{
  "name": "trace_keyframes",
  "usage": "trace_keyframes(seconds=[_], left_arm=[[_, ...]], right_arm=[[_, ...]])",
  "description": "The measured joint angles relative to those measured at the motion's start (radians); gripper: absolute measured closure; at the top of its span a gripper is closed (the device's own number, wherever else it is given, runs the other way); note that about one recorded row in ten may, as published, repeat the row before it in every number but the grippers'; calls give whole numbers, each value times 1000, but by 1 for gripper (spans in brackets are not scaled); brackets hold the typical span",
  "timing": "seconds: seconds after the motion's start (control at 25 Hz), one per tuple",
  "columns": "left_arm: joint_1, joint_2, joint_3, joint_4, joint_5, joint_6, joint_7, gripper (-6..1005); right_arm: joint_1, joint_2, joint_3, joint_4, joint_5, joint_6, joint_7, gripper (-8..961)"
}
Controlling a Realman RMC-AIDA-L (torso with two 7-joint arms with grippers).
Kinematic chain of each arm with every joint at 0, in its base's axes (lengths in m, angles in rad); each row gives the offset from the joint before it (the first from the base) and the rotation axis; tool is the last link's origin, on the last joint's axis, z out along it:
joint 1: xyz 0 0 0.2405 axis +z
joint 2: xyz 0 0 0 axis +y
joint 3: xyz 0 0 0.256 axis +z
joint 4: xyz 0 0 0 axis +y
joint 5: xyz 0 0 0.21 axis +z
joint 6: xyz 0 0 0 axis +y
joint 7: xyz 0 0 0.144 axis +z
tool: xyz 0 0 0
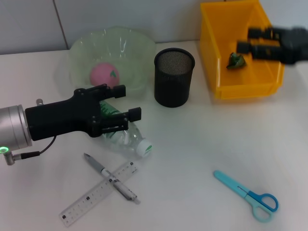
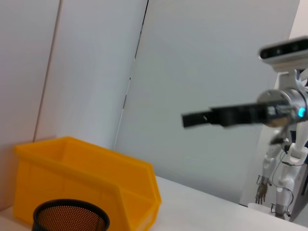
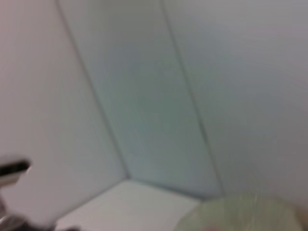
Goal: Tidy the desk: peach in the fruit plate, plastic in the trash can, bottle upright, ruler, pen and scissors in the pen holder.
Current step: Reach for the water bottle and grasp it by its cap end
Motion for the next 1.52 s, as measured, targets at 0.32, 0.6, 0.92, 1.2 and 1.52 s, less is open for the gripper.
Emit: trace_keyframes(seconds=[0.32,0.6,0.92,1.2,1.52], left_arm=[[-6,2,-7,20,65,-2,-1,196],[-10,-5,-29,36,124,1,0,198],[-38,-22,-26,379,301,5,-100,200],[-219,-64,-9,626,662,90,-119,201],[-405,-71,146,596,963,86,-61,205]], right_arm=[[-33,-32,28,52,-165,-168,-19,158],[-44,-29,45,72,-276,-181,-40,158],[-44,-37,70,98,-311,-180,-41,159],[-44,-38,99,99,-324,-192,-10,159],[-48,-38,132,125,-334,-194,26,159]])
